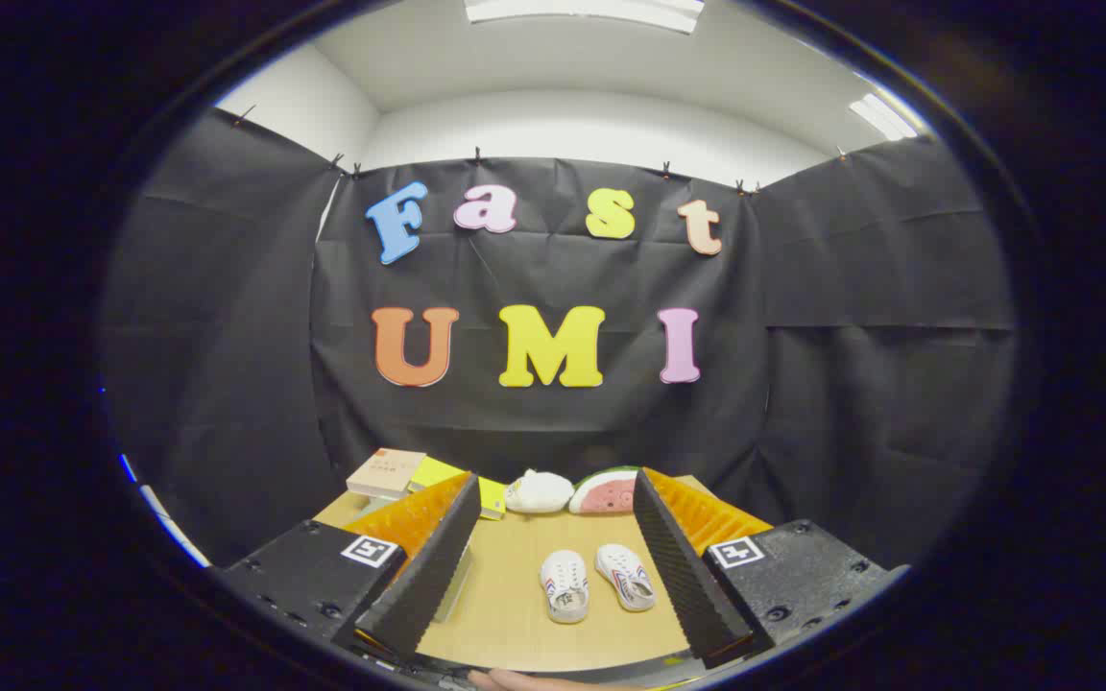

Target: Open the storage box then place both shoes into the box .Put the left shoe in first, then the right shoe, with the right side of both shoes facing outward in a uniform manner.

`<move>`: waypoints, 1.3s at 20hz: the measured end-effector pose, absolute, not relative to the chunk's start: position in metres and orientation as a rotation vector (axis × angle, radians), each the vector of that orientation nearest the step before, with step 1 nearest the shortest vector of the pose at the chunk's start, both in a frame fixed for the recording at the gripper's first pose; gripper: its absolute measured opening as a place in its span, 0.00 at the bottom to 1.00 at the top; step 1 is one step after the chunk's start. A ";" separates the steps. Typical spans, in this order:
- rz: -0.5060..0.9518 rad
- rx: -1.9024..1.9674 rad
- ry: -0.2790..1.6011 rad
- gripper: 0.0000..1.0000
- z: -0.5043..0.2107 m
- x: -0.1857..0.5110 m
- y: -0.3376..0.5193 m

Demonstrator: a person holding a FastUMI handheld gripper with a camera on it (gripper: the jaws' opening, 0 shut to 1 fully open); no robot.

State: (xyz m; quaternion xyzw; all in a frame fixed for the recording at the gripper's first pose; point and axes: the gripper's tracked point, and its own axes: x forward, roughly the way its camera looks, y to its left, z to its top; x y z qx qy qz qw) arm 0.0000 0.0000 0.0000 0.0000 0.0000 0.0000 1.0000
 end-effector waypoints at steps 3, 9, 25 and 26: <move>0.003 -0.021 -0.007 1.00 0.003 -0.003 0.006; -0.003 -0.018 0.002 1.00 -0.008 -0.004 0.016; 0.114 0.044 0.318 1.00 -0.109 0.105 0.019; 0.149 0.062 0.337 1.00 -0.110 0.116 0.024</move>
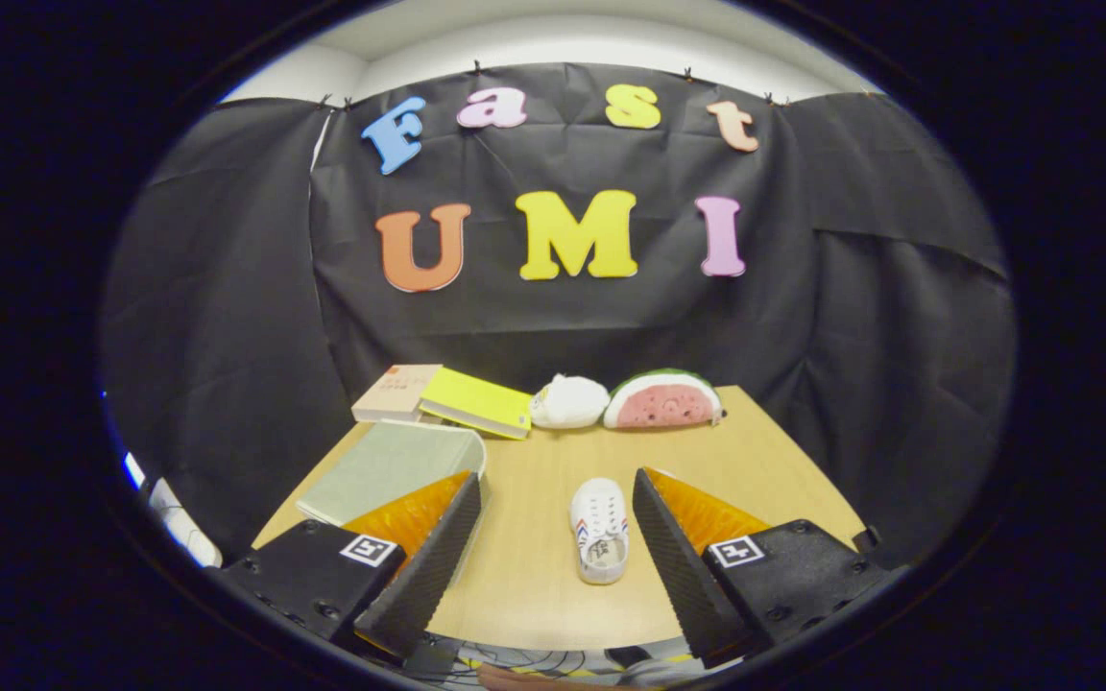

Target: Open the storage box then place both shoes into the box .Put the left shoe in first, then the right shoe, with the right side of both shoes facing outward in a uniform manner.

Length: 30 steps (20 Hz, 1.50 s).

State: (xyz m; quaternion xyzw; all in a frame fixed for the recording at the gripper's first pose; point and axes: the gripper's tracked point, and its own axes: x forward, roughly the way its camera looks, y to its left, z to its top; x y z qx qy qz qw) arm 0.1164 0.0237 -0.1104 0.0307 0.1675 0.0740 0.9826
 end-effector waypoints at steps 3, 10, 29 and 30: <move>0.271 0.129 0.413 1.00 -0.122 0.157 0.043; 0.571 0.305 0.645 1.00 -0.172 0.239 0.089; 1.220 0.844 1.217 0.90 -0.247 0.306 0.176; 1.227 0.839 1.211 0.82 -0.244 0.304 0.177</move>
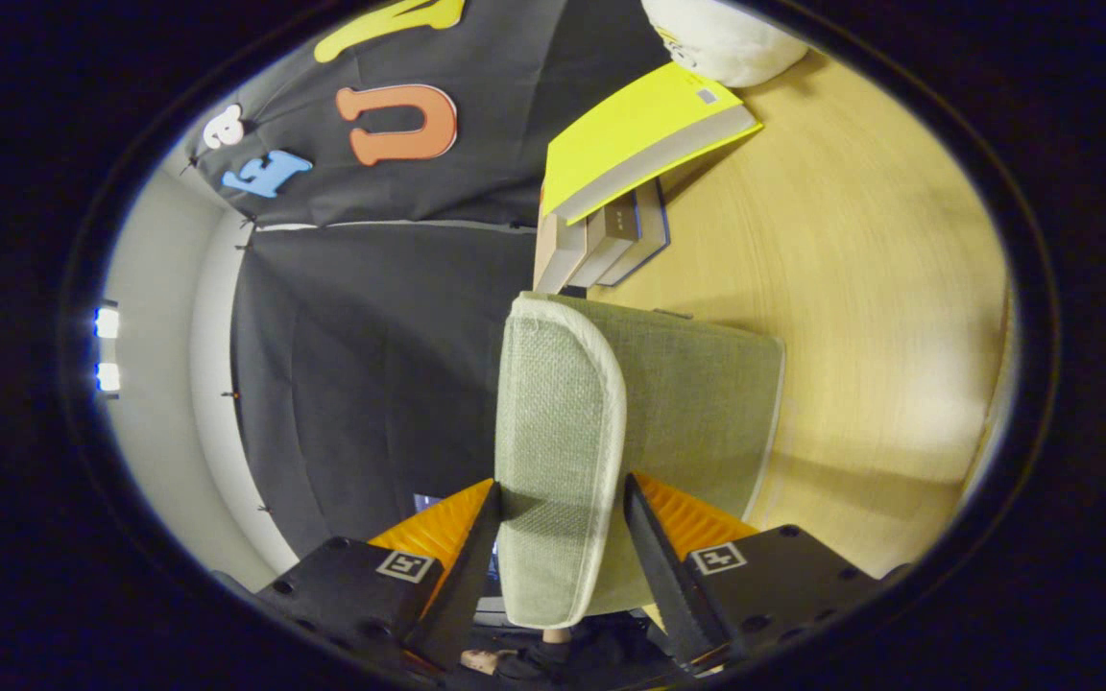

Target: Open the storage box then place both shoes into the box .Put the left shoe in first, then the right shoe, with the right side of both shoes facing outward in a uniform manner.

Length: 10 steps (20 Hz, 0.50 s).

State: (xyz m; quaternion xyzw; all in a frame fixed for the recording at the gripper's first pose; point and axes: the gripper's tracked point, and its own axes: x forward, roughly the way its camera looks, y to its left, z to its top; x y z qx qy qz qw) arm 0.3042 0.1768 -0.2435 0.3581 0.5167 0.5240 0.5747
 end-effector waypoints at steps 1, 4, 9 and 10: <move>1.224 0.820 1.204 0.77 -0.243 0.305 0.178; 1.207 0.808 1.222 0.65 -0.241 0.304 0.169; 1.206 0.768 1.213 0.24 -0.226 0.299 0.161; 1.215 0.768 1.213 0.18 -0.222 0.296 0.160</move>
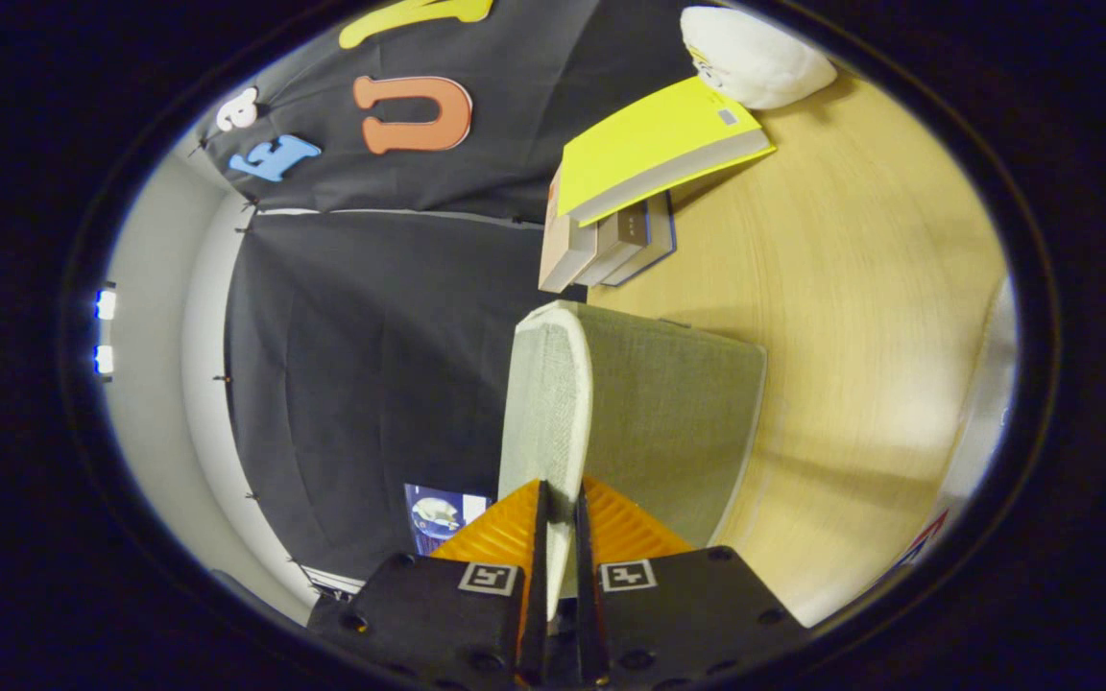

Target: Open the storage box then place both shoes into the box .Put the left shoe in first, then the right shoe, with the right side of both shoes facing outward in a uniform manner.

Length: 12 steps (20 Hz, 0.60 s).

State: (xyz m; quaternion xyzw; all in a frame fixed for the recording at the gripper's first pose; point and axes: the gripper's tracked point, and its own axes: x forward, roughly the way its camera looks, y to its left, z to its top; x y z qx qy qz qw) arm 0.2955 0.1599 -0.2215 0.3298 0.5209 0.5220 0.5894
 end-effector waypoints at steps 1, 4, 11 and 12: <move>1.220 0.772 1.207 0.15 -0.215 0.296 0.158; 1.227 0.800 1.211 0.06 -0.193 0.290 0.154; 1.172 0.805 1.125 0.05 -0.134 0.287 0.161; 1.164 0.787 1.111 0.05 -0.121 0.285 0.165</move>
